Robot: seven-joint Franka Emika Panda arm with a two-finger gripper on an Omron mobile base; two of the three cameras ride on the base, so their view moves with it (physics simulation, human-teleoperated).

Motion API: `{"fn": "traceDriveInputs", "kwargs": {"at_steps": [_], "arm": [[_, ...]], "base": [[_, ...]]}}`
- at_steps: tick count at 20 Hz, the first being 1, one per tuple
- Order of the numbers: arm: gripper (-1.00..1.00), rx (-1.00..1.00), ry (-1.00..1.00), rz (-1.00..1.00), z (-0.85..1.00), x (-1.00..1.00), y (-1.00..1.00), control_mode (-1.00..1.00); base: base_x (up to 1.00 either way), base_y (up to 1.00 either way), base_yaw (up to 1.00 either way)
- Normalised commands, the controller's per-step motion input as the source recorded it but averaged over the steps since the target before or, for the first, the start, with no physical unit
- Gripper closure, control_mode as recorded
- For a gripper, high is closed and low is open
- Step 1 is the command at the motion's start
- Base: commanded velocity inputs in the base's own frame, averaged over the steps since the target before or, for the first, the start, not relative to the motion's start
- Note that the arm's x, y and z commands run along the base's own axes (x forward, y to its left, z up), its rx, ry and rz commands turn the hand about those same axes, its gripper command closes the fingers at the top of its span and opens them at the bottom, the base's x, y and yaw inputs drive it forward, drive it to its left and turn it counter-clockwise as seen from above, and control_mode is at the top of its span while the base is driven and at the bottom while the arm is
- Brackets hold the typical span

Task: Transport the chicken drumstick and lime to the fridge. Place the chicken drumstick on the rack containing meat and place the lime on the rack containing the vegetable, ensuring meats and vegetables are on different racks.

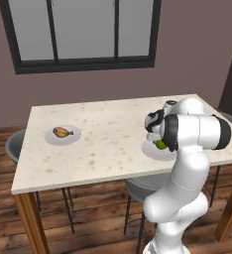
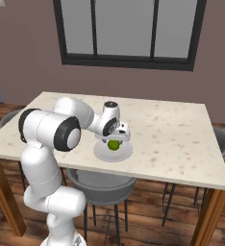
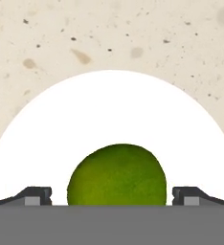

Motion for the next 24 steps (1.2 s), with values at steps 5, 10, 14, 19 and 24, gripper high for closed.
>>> {"fn": "traceDriveInputs", "kwargs": {"at_steps": [5,10,14,19,24], "arm": [[-1.00,0.00,0.04,-0.02,-0.07,-0.02,0.00,-1.00],[-1.00,0.00,0.05,-0.03,-0.13,0.00,0.00,-1.00],[-1.00,0.00,0.01,-0.02,-0.13,0.00,0.00,-1.00],[1.00,0.00,0.03,-0.02,-0.19,-0.02,0.00,-1.00],[1.00,0.00,0.01,-0.01,-0.16,-0.09,0.00,-1.00]], "base": [[0.00,0.00,0.00],[0.00,0.00,0.00],[0.00,0.00,0.00],[0.00,0.00,0.00],[0.00,0.00,0.00]]}}
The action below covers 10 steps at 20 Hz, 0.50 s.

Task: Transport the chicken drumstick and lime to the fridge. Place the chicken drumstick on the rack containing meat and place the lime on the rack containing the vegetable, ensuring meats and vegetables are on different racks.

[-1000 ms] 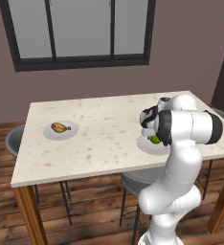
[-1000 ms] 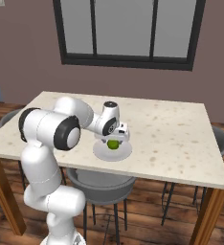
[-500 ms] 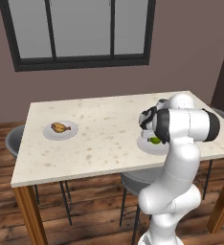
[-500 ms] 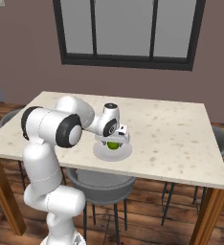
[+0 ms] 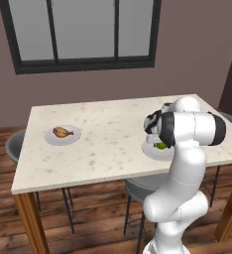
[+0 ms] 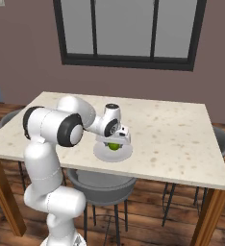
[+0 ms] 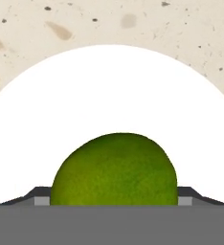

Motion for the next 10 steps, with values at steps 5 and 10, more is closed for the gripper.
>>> {"fn": "traceDriveInputs", "kwargs": {"at_steps": [5,10], "arm": [[1.00,0.00,-0.03,-0.06,0.13,-0.63,0.03,-1.00],[1.00,0.01,0.00,-0.05,0.84,-0.90,0.07,-1.00]], "base": [[0.00,0.00,0.00],[0.00,0.00,0.00]]}}
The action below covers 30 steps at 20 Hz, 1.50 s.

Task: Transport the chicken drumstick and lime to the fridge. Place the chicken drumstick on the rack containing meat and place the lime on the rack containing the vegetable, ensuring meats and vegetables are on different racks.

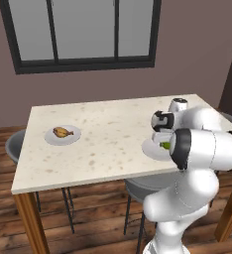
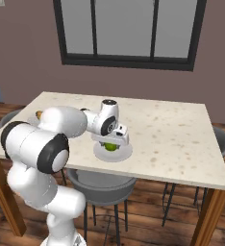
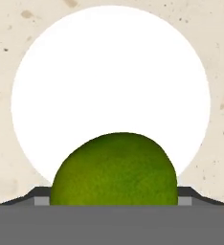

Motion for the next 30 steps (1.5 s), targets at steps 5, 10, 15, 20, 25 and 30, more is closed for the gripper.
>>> {"fn": "traceDriveInputs", "kwargs": {"at_steps": [5,10,15,20,25,30], "arm": [[1.00,0.00,0.00,0.00,1.00,-0.81,0.24,-1.00],[1.00,-0.07,-0.18,0.00,0.94,-0.83,0.42,-1.00],[1.00,-0.08,-0.33,0.00,1.00,-0.92,0.44,-1.00],[1.00,0.06,-0.11,0.01,0.94,-0.72,0.20,-1.00],[1.00,0.04,-0.16,0.05,0.83,-0.62,0.33,-1.00],[1.00,0.00,-0.18,0.03,0.93,-0.66,0.38,-1.00]], "base": [[0.00,0.00,0.00],[0.00,0.00,0.00],[0.00,0.00,0.00],[0.00,0.00,0.00],[0.00,0.00,0.00],[0.00,0.00,0.00]]}}
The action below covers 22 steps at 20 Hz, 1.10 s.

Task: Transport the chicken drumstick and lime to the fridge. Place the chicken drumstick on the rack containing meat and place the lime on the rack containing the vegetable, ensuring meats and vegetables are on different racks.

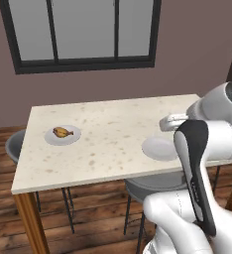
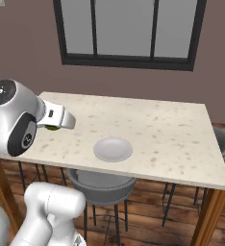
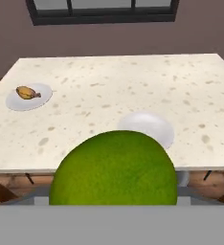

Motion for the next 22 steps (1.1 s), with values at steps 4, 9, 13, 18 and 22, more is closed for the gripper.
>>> {"fn": "traceDriveInputs", "kwargs": {"at_steps": [4,9,13,18,22], "arm": [[1.00,0.00,-0.01,0.01,0.19,-0.18,0.10,1.00],[1.00,0.00,0.00,0.00,0.00,0.00,0.00,1.00],[1.00,0.00,0.00,0.00,0.00,0.00,0.00,1.00],[1.00,0.00,0.00,0.00,0.00,0.00,0.00,1.00],[1.00,0.00,0.00,0.00,0.00,0.00,0.00,1.00]], "base": [[-0.68,0.35,0.01],[-1.00,0.65,0.01],[-0.98,1.00,0.03],[-0.25,1.00,0.36],[-0.01,0.79,0.83]]}}
